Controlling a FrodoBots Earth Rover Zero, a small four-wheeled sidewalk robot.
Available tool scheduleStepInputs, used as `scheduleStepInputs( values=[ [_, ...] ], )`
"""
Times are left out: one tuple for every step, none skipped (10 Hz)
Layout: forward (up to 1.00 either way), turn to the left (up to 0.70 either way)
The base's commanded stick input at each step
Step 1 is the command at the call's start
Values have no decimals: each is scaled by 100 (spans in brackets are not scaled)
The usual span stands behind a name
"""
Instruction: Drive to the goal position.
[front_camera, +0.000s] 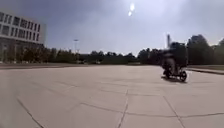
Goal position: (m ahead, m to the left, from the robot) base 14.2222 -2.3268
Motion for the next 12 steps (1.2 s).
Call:
scheduleStepInputs(
  values=[
    [70,-1],
    [70,-1],
    [70,-1],
    [70,-1],
    [70,-1],
    [70,-1],
    [70,-1],
    [70,-1],
    [70,-27],
    [70,-32],
    [70,-32],
    [70,-32]
  ],
)
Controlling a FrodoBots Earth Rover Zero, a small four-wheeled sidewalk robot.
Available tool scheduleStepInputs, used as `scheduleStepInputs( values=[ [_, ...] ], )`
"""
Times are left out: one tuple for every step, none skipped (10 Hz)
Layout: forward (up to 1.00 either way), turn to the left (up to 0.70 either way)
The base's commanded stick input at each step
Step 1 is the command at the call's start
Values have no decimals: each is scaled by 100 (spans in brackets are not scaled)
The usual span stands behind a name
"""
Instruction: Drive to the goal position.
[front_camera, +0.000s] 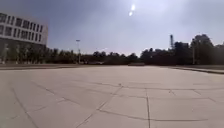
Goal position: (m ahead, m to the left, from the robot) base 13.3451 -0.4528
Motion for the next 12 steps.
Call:
scheduleStepInputs(
  values=[
    [70,-32],
    [70,-8],
    [70,-1],
    [70,-1],
    [70,-1],
    [70,-1],
    [70,-1],
    [70,-1],
    [70,-1],
    [70,-1],
    [70,-1],
    [70,-1]
  ],
)
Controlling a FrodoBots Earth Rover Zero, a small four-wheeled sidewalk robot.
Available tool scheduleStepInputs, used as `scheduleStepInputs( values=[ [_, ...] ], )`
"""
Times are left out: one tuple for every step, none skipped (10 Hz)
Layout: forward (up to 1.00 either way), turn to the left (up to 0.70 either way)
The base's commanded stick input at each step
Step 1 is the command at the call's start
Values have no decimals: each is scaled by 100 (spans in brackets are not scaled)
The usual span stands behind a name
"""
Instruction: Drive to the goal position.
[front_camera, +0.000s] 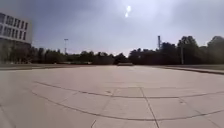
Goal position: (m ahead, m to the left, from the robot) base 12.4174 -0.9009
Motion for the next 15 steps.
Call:
scheduleStepInputs(
  values=[
    [70,-1],
    [70,-1],
    [70,-1],
    [70,-1],
    [70,-1],
    [70,-1],
    [70,-1],
    [70,-1],
    [70,-1],
    [70,-1],
    [70,-1],
    [70,-1],
    [70,-1],
    [70,-1],
    [70,-1]
  ],
)
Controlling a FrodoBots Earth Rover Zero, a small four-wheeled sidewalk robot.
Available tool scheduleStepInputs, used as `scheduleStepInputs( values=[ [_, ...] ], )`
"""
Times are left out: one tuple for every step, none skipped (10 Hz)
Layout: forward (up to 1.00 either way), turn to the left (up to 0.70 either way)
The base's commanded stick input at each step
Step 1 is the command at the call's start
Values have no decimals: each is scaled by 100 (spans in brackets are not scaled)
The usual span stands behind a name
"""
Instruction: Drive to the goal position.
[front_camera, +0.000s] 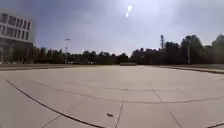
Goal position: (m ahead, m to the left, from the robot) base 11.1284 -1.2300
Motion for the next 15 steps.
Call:
scheduleStepInputs(
  values=[
    [70,-1],
    [70,-1],
    [70,-1],
    [70,-1],
    [70,-1],
    [70,-1],
    [70,-1],
    [70,-1],
    [70,-1],
    [70,-1],
    [70,-1],
    [70,-1],
    [70,-1],
    [70,-1],
    [70,-1]
  ],
)
